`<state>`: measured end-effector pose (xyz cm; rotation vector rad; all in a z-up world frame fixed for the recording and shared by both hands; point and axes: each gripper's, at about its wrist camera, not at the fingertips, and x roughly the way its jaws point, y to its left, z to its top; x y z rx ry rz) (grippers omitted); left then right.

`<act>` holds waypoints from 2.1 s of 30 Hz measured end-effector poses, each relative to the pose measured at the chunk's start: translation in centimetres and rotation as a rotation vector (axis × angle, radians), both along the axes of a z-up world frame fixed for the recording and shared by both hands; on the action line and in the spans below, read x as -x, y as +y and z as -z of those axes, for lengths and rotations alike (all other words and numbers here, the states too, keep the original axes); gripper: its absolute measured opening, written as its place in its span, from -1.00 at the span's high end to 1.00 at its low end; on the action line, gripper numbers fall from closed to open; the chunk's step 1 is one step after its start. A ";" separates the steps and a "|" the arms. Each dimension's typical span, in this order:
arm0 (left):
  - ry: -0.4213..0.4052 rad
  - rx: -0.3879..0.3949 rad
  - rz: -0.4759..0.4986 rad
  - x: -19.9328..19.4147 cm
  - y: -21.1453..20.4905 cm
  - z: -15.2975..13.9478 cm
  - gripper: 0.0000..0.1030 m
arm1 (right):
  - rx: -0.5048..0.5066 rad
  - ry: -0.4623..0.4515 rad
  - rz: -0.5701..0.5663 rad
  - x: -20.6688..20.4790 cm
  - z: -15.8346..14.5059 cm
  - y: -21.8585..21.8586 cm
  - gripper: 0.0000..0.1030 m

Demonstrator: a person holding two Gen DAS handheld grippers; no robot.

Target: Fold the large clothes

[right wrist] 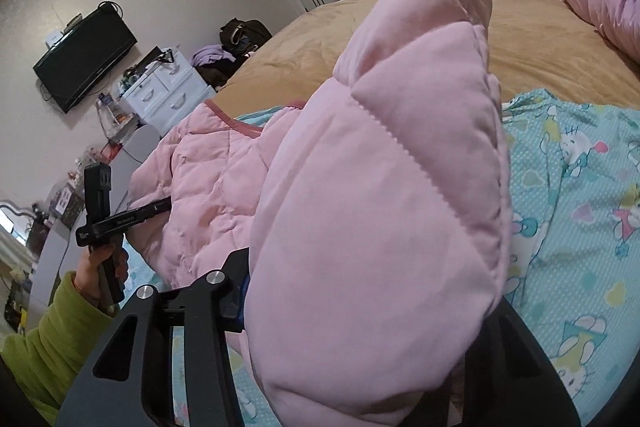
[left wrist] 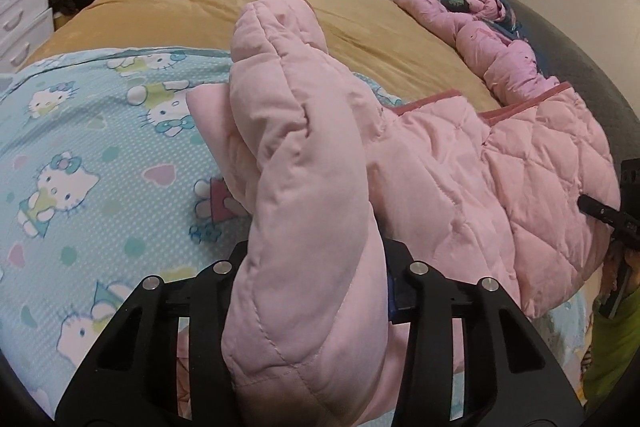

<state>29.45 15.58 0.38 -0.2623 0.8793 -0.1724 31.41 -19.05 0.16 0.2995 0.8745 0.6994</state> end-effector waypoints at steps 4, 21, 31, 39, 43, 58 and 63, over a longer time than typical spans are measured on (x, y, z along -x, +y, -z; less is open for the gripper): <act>-0.014 -0.010 -0.006 2.2 0.1 -0.9 0.33 | -0.026 0.017 -0.021 1.1 0.4 -0.5 0.12; -0.020 0.006 -0.043 7.1 1.1 -0.4 0.33 | -0.083 0.074 -0.013 3.0 1.7 -2.1 0.12; 0.036 -0.004 -0.103 6.3 2.4 2.1 0.32 | -0.050 0.185 0.108 1.0 5.5 -4.1 0.12; 0.066 -0.034 -0.124 5.6 2.5 3.3 0.22 | 0.010 0.272 0.188 0.2 9.2 -4.6 -0.07; 0.075 -0.033 -0.129 5.4 2.6 3.5 0.19 | 0.052 0.286 0.221 0.3 9.4 -4.4 -0.45; 0.032 -0.136 -0.161 6.3 2.6 1.2 -0.58 | 0.196 0.085 0.385 3.8 4.5 -5.6 -0.91; -0.050 -0.197 -0.167 7.5 1.8 -1.6 -0.82 | 0.201 0.007 0.434 5.8 1.8 -5.8 -0.91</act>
